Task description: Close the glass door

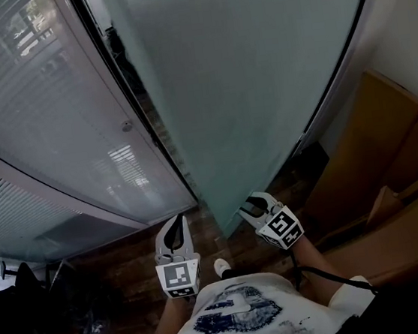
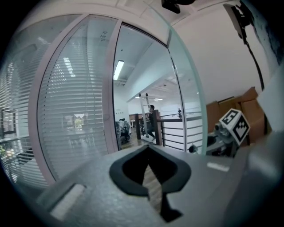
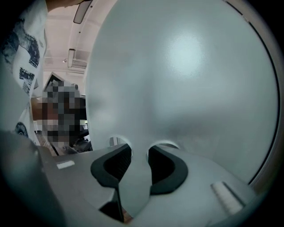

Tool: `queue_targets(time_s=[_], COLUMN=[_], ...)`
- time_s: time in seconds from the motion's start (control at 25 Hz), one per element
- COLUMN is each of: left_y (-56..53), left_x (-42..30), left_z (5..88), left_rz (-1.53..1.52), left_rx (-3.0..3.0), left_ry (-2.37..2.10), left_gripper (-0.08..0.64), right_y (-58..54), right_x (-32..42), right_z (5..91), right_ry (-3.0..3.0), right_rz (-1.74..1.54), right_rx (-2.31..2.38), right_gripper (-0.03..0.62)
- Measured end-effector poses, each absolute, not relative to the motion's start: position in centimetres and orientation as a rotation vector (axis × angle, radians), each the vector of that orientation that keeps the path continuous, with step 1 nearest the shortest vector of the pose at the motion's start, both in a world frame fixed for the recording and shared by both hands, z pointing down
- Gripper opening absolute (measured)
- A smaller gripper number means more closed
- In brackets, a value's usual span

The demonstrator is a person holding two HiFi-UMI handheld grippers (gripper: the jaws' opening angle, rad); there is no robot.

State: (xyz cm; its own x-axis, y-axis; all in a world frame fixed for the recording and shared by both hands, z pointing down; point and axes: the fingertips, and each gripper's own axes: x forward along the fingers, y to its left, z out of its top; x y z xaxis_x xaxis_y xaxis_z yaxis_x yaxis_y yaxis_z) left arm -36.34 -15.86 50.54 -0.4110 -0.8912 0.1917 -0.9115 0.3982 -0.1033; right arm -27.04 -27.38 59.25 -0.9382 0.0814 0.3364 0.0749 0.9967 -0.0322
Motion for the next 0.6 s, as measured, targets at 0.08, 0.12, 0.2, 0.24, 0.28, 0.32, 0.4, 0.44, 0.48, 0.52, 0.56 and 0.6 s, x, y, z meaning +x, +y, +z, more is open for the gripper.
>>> queue_targets(time_s=[0.08,0.12,0.2,0.24,0.28,0.32,0.4,0.44,0.48,0.52,0.56,0.6], left_y=[-15.7,-15.5,-15.3,-15.1,-14.9,-14.7,-14.3,-14.1,-13.8,-13.5,-13.2,-12.9], left_x=[-37.3,-37.8,-38.9,-39.2,-39.4,-39.7,-40.4,-40.9,-41.4,-41.9,-42.4,-42.8], left_z=[50.5,50.5,50.5,50.5,50.6,50.6,50.8,50.9,50.9,51.0,51.0,50.9], left_rz=[0.293,0.294,0.297,0.298,0.302,0.310,0.325,0.329,0.328,0.323,0.318,0.314], left_rx=[1.652,1.655,1.657,1.660,1.665,1.670,1.672,1.665,1.652,1.638,1.623,1.609], left_ry=[-2.537,-2.538,-2.536,-2.534,-2.531,-2.529,-2.531,-2.534,-2.537,-2.542,-2.548,-2.556], left_gripper=[0.003,0.003,0.003,0.003,0.002,0.002,0.003,0.002,0.003,0.002,0.003,0.003], right_y=[-27.6,-27.7,-28.0,-28.2,-28.3,-28.5,-29.0,-29.3,-29.5,-29.7,-29.9,-30.1], right_x=[-27.7,-28.2,-29.2,-29.7,-30.1,-30.5,-31.4,-32.0,-32.6,-33.2,-33.8,-34.3], right_z=[59.4,59.4,59.2,59.2,59.2,59.2,59.1,59.0,59.0,59.0,59.1,59.1], right_ry=[-2.800,-2.803,-2.806,-2.806,-2.807,-2.808,-2.815,-2.819,-2.820,-2.820,-2.820,-2.820], right_rz=[0.035,0.039,0.042,0.044,0.047,0.051,0.056,0.059,0.063,0.066,0.068,0.070], right_rx=[-0.077,-0.063,-0.040,-0.028,-0.015,-0.001,0.031,0.047,0.061,0.072,0.080,0.086], right_gripper=[0.123,0.123,0.123,0.123,0.123,0.123,0.123,0.123,0.123,0.123,0.123,0.123])
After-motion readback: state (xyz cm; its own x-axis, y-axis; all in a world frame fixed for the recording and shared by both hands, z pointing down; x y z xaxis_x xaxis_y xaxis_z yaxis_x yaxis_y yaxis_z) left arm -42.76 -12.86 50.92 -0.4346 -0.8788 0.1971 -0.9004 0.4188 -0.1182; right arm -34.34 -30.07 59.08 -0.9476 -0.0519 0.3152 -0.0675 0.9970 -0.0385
